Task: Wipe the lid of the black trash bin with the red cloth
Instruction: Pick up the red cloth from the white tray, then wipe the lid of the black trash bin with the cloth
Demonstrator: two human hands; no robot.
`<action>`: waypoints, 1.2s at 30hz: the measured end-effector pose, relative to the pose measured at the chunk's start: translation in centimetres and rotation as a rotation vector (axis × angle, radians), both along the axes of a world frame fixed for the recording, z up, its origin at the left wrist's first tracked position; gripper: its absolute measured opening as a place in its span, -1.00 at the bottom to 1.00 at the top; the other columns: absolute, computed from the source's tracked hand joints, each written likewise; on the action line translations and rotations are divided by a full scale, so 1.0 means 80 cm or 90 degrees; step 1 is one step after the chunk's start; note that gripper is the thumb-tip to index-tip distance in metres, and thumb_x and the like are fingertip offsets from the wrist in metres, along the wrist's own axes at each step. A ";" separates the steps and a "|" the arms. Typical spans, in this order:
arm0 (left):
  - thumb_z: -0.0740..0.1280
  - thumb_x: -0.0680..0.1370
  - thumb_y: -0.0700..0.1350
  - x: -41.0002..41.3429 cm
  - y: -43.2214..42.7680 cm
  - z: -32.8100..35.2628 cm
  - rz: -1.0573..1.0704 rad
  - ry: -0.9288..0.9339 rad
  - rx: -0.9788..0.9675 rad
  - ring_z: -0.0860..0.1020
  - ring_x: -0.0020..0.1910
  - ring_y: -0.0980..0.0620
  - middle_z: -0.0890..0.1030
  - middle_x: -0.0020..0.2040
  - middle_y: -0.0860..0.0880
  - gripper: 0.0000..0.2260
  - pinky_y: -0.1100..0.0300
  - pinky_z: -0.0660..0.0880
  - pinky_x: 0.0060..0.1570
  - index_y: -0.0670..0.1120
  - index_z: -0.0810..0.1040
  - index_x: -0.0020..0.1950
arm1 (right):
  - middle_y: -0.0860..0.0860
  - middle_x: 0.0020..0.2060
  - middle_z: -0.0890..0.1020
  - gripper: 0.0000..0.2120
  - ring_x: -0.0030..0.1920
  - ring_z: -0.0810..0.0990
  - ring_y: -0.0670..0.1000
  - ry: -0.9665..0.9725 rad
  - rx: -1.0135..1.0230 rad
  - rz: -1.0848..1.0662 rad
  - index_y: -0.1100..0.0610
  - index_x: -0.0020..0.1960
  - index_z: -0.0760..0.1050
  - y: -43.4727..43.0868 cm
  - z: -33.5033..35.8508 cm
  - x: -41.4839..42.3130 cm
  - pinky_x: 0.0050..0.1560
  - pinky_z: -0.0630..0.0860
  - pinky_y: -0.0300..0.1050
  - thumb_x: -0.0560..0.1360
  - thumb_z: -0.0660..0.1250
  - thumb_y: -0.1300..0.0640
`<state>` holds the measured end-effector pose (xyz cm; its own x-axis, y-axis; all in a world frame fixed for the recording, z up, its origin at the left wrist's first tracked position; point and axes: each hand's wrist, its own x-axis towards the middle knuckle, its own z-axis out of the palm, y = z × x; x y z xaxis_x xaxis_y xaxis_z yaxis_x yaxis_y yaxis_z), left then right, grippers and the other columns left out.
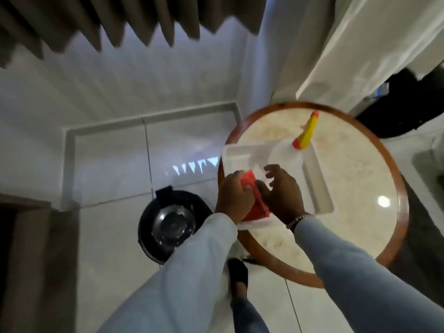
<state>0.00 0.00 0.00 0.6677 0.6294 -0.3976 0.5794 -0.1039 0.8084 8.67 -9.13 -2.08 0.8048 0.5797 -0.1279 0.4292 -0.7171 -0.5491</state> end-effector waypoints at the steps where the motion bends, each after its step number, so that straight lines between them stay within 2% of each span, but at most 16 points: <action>1: 0.25 0.54 -0.22 0.007 -0.006 -0.017 0.004 0.012 -0.011 0.46 0.34 -0.10 0.53 0.33 -0.09 -0.61 0.09 0.37 0.33 -0.07 0.42 0.38 | 0.09 0.05 0.64 -0.61 -0.02 0.64 0.13 0.008 -0.013 -0.017 0.08 0.24 0.39 -0.004 -0.021 0.004 -0.07 0.56 0.00 0.48 0.38 -0.02; 3: 0.25 0.54 -0.22 0.015 -0.018 -0.040 0.028 0.013 -0.019 0.40 0.40 -0.10 0.46 0.39 -0.08 -0.55 -0.04 0.36 0.40 -0.05 0.35 0.43 | 0.11 0.10 0.64 -0.54 0.02 0.63 0.17 0.030 -0.046 -0.041 0.07 0.27 0.35 -0.008 -0.051 0.009 -0.03 0.57 0.05 0.47 0.38 -0.08; 5: 0.24 0.54 -0.24 0.022 -0.030 -0.064 0.059 0.010 -0.028 0.34 0.44 -0.11 0.39 0.44 -0.08 -0.52 -0.06 0.34 0.39 -0.03 0.30 0.45 | 0.14 0.13 0.64 -0.48 0.07 0.62 0.21 0.095 -0.073 -0.056 0.09 0.29 0.33 -0.009 -0.078 0.009 0.03 0.57 0.09 0.44 0.40 -0.09; 9: 0.24 0.53 -0.25 0.029 -0.048 -0.087 0.115 -0.020 -0.028 0.33 0.45 -0.07 0.38 0.46 -0.06 -0.53 0.18 0.32 0.28 -0.02 0.32 0.44 | 0.15 0.05 0.68 -0.46 0.03 0.63 0.19 0.157 0.000 -0.119 0.14 0.30 0.38 -0.007 -0.102 0.005 -0.02 0.47 -0.08 0.39 0.47 0.06; 11: 0.24 0.54 -0.25 0.029 -0.050 -0.090 0.153 -0.031 -0.042 0.34 0.45 -0.05 0.37 0.46 -0.05 -0.54 0.25 0.30 0.23 -0.02 0.34 0.43 | 0.10 -0.04 0.67 -0.45 -0.03 0.64 0.11 0.207 0.068 -0.157 0.13 0.29 0.41 -0.007 -0.100 0.006 -0.04 0.51 -0.14 0.36 0.52 0.10; 14: 0.26 0.53 -0.17 0.022 -0.054 -0.068 0.212 -0.086 -0.076 0.37 0.42 -0.03 0.38 0.46 -0.02 -0.56 0.20 0.35 0.29 0.03 0.35 0.42 | 0.08 0.03 0.64 -0.46 0.00 0.66 0.12 0.288 0.171 -0.188 0.12 0.28 0.42 -0.012 -0.076 0.008 -0.02 0.66 0.12 0.36 0.53 0.14; 16: 0.26 0.50 -0.11 0.014 -0.053 -0.050 0.240 -0.147 -0.070 0.39 0.40 0.02 0.40 0.45 -0.01 -0.54 0.06 0.44 0.31 0.07 0.34 0.40 | 0.13 0.07 0.64 -0.48 0.00 0.68 0.14 0.331 0.246 -0.188 0.14 0.27 0.45 -0.016 -0.052 0.009 -0.09 0.69 0.13 0.36 0.53 0.17; 19: 0.30 0.53 -0.10 -0.012 -0.032 -0.036 0.291 -0.189 -0.075 0.46 0.26 0.15 0.47 0.36 0.03 -0.57 0.27 0.49 0.14 0.04 0.35 0.39 | 0.10 0.08 0.65 -0.48 0.02 0.70 0.07 0.393 0.348 -0.165 0.12 0.26 0.48 -0.011 -0.014 -0.005 -0.13 0.69 -0.07 0.33 0.51 0.13; 21: 0.34 0.54 -0.09 -0.037 -0.013 -0.034 0.295 -0.220 -0.152 0.54 0.09 0.24 0.56 0.21 0.10 -0.61 0.41 0.52 -0.05 0.03 0.39 0.35 | 0.08 0.10 0.66 -0.49 0.06 0.69 0.03 0.417 0.401 -0.142 0.08 0.25 0.49 -0.001 0.006 -0.025 -0.07 0.68 -0.07 0.32 0.48 0.11; 23: 0.37 0.52 -0.08 -0.070 0.011 -0.041 0.301 -0.261 -0.219 0.61 -0.05 0.28 0.61 0.02 0.21 -0.65 0.42 0.58 -0.16 0.08 0.43 0.28 | 0.06 0.11 0.67 -0.49 0.08 0.69 0.02 0.415 0.426 -0.104 0.08 0.27 0.48 0.014 0.013 -0.056 -0.05 0.67 -0.06 0.33 0.47 0.10; 25: 0.41 0.48 -0.08 -0.106 0.036 -0.056 0.320 -0.287 -0.268 0.66 -0.01 0.18 0.68 -0.01 0.15 -0.65 0.25 0.62 -0.10 0.06 0.47 0.25 | 0.03 0.11 0.66 -0.51 0.08 0.69 0.01 0.399 0.441 -0.056 0.04 0.24 0.49 0.032 0.007 -0.090 -0.06 0.67 -0.11 0.34 0.50 0.09; 27: 0.40 0.43 -0.07 -0.145 0.061 -0.087 0.347 -0.303 -0.326 0.65 0.12 -0.02 0.68 0.14 -0.02 -0.54 -0.05 0.59 0.08 -0.03 0.45 0.32 | 0.00 0.13 0.65 -0.56 0.12 0.66 -0.01 0.389 0.450 -0.012 -0.01 0.21 0.50 0.055 -0.017 -0.127 -0.03 0.65 -0.16 0.36 0.51 0.08; 29: 0.37 0.41 -0.11 -0.179 0.083 -0.118 0.367 -0.320 -0.378 0.60 0.19 -0.17 0.62 0.23 -0.16 -0.49 -0.17 0.53 0.17 -0.10 0.42 0.36 | 0.00 0.17 0.62 -0.57 0.17 0.63 -0.01 0.383 0.445 0.009 -0.02 0.22 0.48 0.074 -0.048 -0.158 0.05 0.63 -0.09 0.37 0.46 0.03; 32: 0.36 0.42 -0.15 -0.223 0.112 -0.172 0.386 -0.303 -0.397 0.60 0.19 -0.15 0.63 0.21 -0.16 -0.54 -0.08 0.54 0.13 -0.11 0.46 0.33 | -0.03 0.23 0.56 -0.54 0.23 0.58 -0.01 0.426 0.411 0.017 0.02 0.29 0.43 0.108 -0.116 -0.200 0.11 0.63 0.08 0.43 0.45 0.04; 34: 0.39 0.46 -0.15 -0.240 0.124 -0.207 0.361 -0.245 -0.334 0.62 0.14 -0.08 0.66 0.15 -0.09 -0.61 -0.02 0.55 0.11 -0.07 0.49 0.29 | -0.06 0.25 0.53 -0.52 0.24 0.56 -0.02 0.439 0.371 0.010 0.08 0.33 0.41 0.125 -0.162 -0.218 0.12 0.63 0.15 0.43 0.38 0.10; 36: 0.38 0.51 -0.20 -0.250 0.138 -0.238 0.320 -0.186 -0.234 0.64 0.05 0.05 0.66 0.08 -0.03 -0.67 0.18 0.60 0.00 -0.05 0.50 0.27 | -0.03 0.26 0.53 -0.52 0.23 0.57 -0.04 0.420 0.353 -0.014 0.10 0.32 0.43 0.138 -0.207 -0.229 0.12 0.64 0.11 0.41 0.39 0.14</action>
<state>-19.97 11.02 -19.07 0.4431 0.7490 -0.4926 0.2378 0.4316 0.8701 -9.66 1.90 -18.66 0.6768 0.6824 -0.2762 -0.1120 -0.2754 -0.9548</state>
